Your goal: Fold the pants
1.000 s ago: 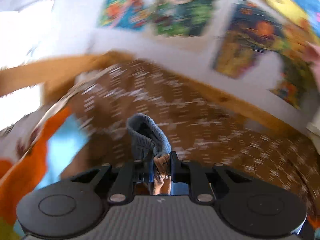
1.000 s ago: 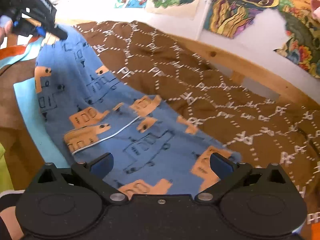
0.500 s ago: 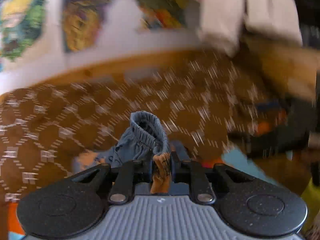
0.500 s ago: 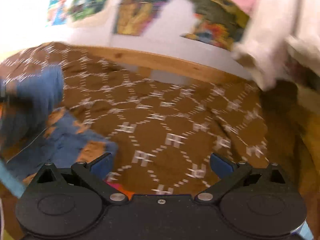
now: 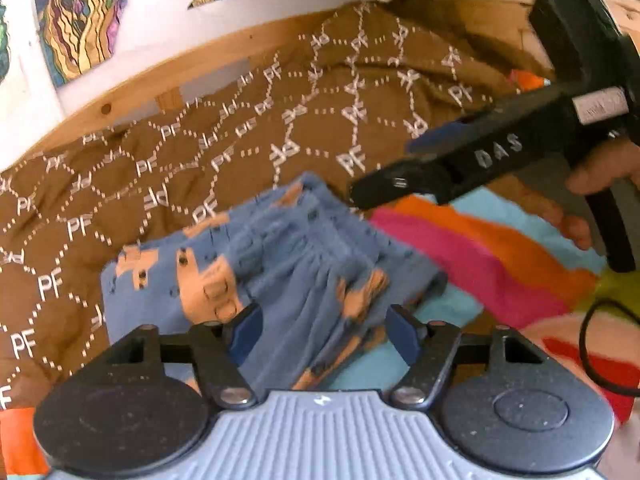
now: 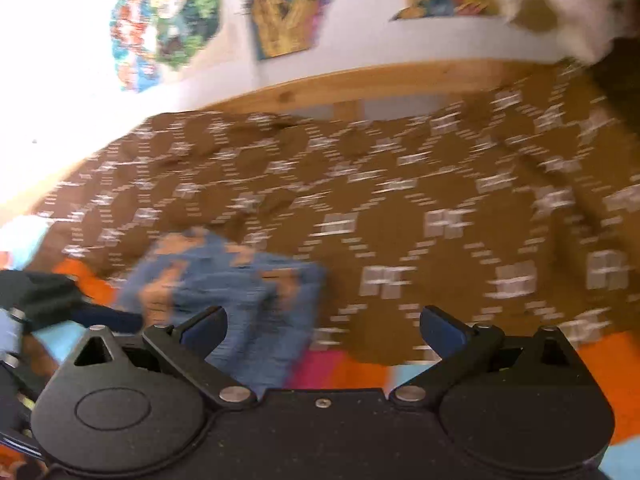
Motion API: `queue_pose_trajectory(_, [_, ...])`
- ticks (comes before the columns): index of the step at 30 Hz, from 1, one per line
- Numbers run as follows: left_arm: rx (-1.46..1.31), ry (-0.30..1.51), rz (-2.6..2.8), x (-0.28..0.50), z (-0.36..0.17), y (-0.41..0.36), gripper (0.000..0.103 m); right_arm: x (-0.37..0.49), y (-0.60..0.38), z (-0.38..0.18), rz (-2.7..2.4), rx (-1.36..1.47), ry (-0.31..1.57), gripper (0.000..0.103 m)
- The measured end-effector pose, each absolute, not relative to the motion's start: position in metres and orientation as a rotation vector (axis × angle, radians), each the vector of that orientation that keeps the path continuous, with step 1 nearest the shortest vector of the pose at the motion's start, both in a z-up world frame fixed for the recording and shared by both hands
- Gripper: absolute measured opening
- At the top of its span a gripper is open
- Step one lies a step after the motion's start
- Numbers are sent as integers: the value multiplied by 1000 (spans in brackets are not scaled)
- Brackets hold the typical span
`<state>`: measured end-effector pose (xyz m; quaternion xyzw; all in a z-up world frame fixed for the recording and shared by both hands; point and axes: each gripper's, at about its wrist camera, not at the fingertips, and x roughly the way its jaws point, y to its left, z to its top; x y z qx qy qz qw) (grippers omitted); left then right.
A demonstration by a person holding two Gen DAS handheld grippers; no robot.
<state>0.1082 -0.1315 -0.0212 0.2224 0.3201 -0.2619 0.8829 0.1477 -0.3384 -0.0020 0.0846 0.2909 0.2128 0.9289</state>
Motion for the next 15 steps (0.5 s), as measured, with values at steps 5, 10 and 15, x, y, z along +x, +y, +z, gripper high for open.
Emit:
queue_pose_trajectory(5, [412,730,-569,116,-24,-121,52,171,-319,-14,503,296,641,78])
queue_pose_trajectory(10, [386,742,-610,119,-24,-114,28,185,-315,-26,488,356,679,49])
queue_pose_trajectory(15, [339,755,-607,124,-21,-109,15,188,-325,-33,479,467,695,17])
